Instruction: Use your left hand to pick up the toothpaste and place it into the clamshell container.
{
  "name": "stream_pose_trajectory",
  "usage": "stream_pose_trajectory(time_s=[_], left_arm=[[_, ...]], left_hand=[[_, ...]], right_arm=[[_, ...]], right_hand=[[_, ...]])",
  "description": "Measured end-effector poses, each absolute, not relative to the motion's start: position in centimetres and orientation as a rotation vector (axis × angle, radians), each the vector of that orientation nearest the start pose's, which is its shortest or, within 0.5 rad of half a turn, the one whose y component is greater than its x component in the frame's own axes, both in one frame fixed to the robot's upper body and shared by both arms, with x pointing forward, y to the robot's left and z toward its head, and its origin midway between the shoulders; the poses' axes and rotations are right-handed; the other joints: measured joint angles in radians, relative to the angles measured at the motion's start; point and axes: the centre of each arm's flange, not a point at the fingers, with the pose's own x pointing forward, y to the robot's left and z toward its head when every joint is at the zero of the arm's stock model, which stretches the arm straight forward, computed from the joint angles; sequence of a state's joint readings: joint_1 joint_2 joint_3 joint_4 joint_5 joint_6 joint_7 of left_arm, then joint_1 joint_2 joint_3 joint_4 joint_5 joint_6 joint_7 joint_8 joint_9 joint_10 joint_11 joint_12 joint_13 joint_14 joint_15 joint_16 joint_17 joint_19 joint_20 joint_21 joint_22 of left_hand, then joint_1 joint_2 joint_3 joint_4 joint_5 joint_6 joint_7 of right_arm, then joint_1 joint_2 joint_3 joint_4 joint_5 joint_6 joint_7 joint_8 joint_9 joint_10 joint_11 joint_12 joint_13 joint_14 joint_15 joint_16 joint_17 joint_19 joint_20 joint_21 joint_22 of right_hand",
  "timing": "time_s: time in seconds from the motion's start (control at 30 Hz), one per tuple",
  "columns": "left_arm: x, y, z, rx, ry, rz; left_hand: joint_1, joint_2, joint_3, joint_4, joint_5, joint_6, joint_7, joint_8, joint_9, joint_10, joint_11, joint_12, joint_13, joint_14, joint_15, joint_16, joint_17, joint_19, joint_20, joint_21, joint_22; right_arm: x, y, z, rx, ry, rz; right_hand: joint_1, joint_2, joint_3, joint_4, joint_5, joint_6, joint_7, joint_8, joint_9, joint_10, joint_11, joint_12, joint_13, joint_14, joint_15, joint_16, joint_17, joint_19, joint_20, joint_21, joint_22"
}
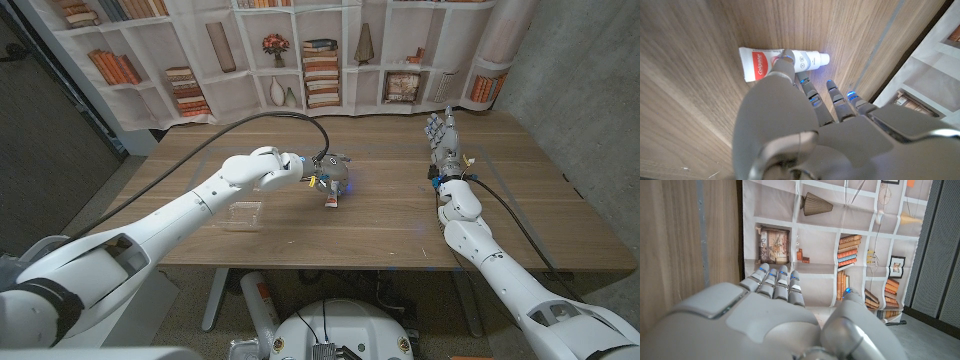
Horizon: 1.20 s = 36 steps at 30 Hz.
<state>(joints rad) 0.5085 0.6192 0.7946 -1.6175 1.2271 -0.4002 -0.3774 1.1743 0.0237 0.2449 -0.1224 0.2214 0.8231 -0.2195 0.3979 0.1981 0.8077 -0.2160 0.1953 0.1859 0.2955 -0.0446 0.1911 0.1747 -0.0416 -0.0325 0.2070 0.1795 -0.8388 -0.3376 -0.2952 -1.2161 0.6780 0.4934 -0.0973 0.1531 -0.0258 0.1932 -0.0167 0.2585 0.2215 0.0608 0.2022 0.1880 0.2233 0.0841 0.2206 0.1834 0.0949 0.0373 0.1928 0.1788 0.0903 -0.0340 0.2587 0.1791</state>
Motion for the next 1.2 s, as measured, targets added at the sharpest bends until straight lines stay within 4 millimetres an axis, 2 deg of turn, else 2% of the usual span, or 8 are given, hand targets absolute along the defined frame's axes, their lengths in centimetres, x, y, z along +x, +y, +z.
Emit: stream_pose_trajectory(time_s=[0.13, 0.23, 0.4, 0.53, 0.63, 0.8, 1.2], left_arm=[[60.7, 8.2, -0.6, 2.338, -0.837, -0.436], [60.8, 8.2, -0.7, 2.334, -0.834, -0.435], [60.8, 8.1, -1.0, 2.323, -0.833, -0.436], [60.8, 8.0, -1.3, 2.32, -0.831, -0.442], [60.9, 8.0, -1.4, 2.313, -0.828, -0.437], [60.9, 8.0, -1.7, 2.304, -0.823, -0.436], [60.6, 8.1, -1.7, 2.287, -0.82, -0.407]], left_hand=[[0.0, 0.0, -0.002, 0.002, 0.0, 0.003, 0.001, 0.0, 0.001, 0.004, -0.003, 0.0, 0.002, 0.003, 0.003, 0.0, 0.004, 0.004, 0.004, 0.0, -0.001], [0.01, 0.009, 0.004, -0.005, 0.0, 0.047, 0.006, 0.001, 0.0, 0.052, -0.003, 0.005, 0.002, 0.029, 0.003, 0.0, 0.002, 0.015, 0.001, 0.0, -0.003], [0.032, 0.008, 0.009, -0.009, 0.0, 0.088, 0.047, 0.041, 0.0, 0.139, -0.003, 0.01, 0.002, 0.078, 0.002, 0.005, 0.004, 0.039, 0.0, 0.0, -0.003], [0.043, 0.003, 0.014, -0.007, -0.007, 0.122, 0.079, 0.074, 0.009, 0.199, 0.011, 0.012, 0.002, 0.133, 0.0, 0.006, 0.005, 0.068, 0.0, 0.0, -0.003], [0.043, 0.003, 0.021, -0.003, -0.007, 0.128, 0.084, 0.09, 0.011, 0.219, 0.026, 0.012, 0.002, 0.164, -0.002, 0.006, 0.005, 0.083, -0.003, 0.0, -0.003], [0.048, 0.008, 0.023, -0.003, -0.015, 0.138, 0.095, 0.098, 0.003, 0.241, 0.039, 0.011, 0.003, 0.187, -0.001, 0.006, 0.005, 0.093, -0.003, 0.004, -0.003], [0.047, 0.008, 0.029, -0.001, -0.015, 0.144, 0.1, 0.098, 0.005, 0.241, 0.039, 0.012, 0.006, 0.19, -0.003, 0.006, 0.002, 0.104, -0.003, 0.004, -0.003]], right_arm=[[65.1, -29.3, -2.2, 0.309, -0.747, 0.027], [65.1, -29.4, -2.3, 0.309, -0.743, 0.026], [65.2, -29.5, -2.4, 0.308, -0.74, 0.025], [65.3, -29.5, -2.4, 0.308, -0.74, 0.026], [65.4, -29.6, -2.3, 0.307, -0.739, 0.024], [65.4, -29.5, -2.4, 0.306, -0.737, 0.025], [65.3, -29.3, -2.2, 0.304, -0.739, 0.03]], right_hand=[[0.0, 0.0, 0.0, 0.0, -0.005, 0.0, 0.0, 0.0, 0.0, 0.0, 0.0, 0.0, 0.0, 0.0, 0.0, 0.0, 0.0, 0.0, 0.0, -0.002, 0.0], [0.0, 0.0, 0.0, 0.0, -0.005, 0.0, 0.0, 0.0, 0.0, 0.0, 0.0, 0.0, 0.0, 0.0, 0.0, 0.0, 0.0, 0.0, 0.0, -0.004, 0.0], [0.0, 0.0, 0.0, 0.0, -0.005, 0.0, 0.0, 0.0, 0.0, 0.0, 0.0, 0.0, 0.0, 0.0, 0.0, 0.0, 0.0, 0.0, 0.0, -0.004, 0.0], [0.005, 0.005, 0.0, 0.0, -0.005, 0.0, 0.0, 0.0, 0.0, 0.0, 0.0, 0.0, 0.0, 0.0, 0.0, 0.0, 0.0, 0.0, 0.0, -0.008, 0.0], [0.005, 0.005, 0.0, 0.0, -0.005, 0.0, 0.0, 0.0, 0.0, 0.0, 0.0, 0.0, 0.0, 0.0, 0.0, 0.0, 0.0, 0.0, 0.0, -0.008, 0.0], [0.005, 0.005, -0.003, -0.003, -0.005, 0.0, 0.0, 0.0, 0.0, 0.0, 0.0, 0.0, 0.0, 0.0, 0.0, -0.004, 0.0, 0.0, 0.0, -0.008, 0.0], [0.005, 0.005, -0.003, -0.003, -0.005, 0.0, 0.0, 0.0, 0.0, 0.0, 0.0, 0.0, 0.0, 0.0, 0.0, -0.004, 0.0, 0.0, 0.0, -0.011, 0.0]])
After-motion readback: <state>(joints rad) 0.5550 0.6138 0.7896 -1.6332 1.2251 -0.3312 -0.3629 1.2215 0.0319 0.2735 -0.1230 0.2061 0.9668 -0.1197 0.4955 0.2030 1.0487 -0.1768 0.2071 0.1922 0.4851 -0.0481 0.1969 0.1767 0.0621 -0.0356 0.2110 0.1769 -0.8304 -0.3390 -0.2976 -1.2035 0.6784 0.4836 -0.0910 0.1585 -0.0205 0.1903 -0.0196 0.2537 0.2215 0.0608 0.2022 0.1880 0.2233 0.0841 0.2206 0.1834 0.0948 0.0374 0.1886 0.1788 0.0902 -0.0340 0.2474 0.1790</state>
